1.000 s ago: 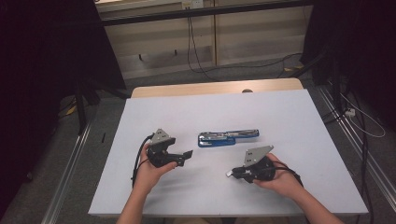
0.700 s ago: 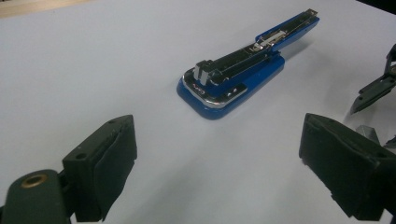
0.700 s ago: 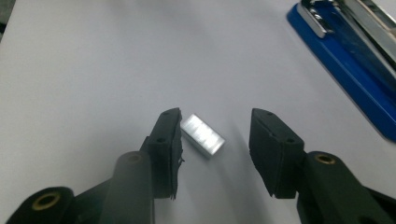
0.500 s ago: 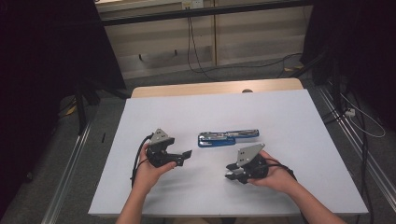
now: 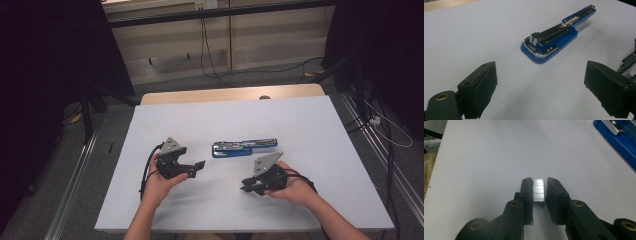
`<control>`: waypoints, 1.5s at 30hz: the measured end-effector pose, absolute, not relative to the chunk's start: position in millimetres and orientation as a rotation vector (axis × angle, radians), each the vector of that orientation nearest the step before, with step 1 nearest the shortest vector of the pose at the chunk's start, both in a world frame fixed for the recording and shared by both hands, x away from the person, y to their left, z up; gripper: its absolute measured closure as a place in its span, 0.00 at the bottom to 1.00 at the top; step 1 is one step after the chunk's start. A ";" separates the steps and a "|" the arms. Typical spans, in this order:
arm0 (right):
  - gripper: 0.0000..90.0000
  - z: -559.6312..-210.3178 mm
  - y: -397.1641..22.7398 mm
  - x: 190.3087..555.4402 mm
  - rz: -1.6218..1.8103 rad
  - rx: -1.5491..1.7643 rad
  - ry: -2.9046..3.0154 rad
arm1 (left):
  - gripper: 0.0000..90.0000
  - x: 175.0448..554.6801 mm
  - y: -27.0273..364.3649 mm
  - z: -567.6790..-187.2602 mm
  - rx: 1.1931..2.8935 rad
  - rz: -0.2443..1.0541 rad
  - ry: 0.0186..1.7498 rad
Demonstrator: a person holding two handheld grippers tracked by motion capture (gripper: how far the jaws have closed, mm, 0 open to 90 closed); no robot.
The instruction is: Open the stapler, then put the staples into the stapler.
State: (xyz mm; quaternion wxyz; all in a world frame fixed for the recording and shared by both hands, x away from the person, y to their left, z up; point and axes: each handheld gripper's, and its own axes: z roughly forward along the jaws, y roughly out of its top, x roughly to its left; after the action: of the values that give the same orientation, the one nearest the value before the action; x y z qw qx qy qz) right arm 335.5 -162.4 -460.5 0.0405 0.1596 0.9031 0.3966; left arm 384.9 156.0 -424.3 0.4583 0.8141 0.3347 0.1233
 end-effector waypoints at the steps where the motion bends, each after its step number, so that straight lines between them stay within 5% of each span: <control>1: 0.84 -460.3 -161.6 336.1 1.207 0.481 2.768 | 0.13 384.8 156.8 -424.1 2.007 0.307 0.824; 21: 0.88 -449.3 -165.8 343.9 1.204 0.516 2.766 | 0.13 384.7 162.5 -424.8 1.997 0.306 0.839; 45: 0.88 -401.9 -164.7 393.7 1.240 0.449 2.707 | 0.13 382.4 172.0 -423.0 1.984 0.316 0.855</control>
State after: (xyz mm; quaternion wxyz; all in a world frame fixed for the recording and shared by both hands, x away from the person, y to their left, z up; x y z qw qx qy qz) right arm 393.7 -164.7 -401.9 0.0652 0.1489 0.8971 0.4109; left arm 382.4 172.0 -423.0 0.4610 0.8064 0.3475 0.1283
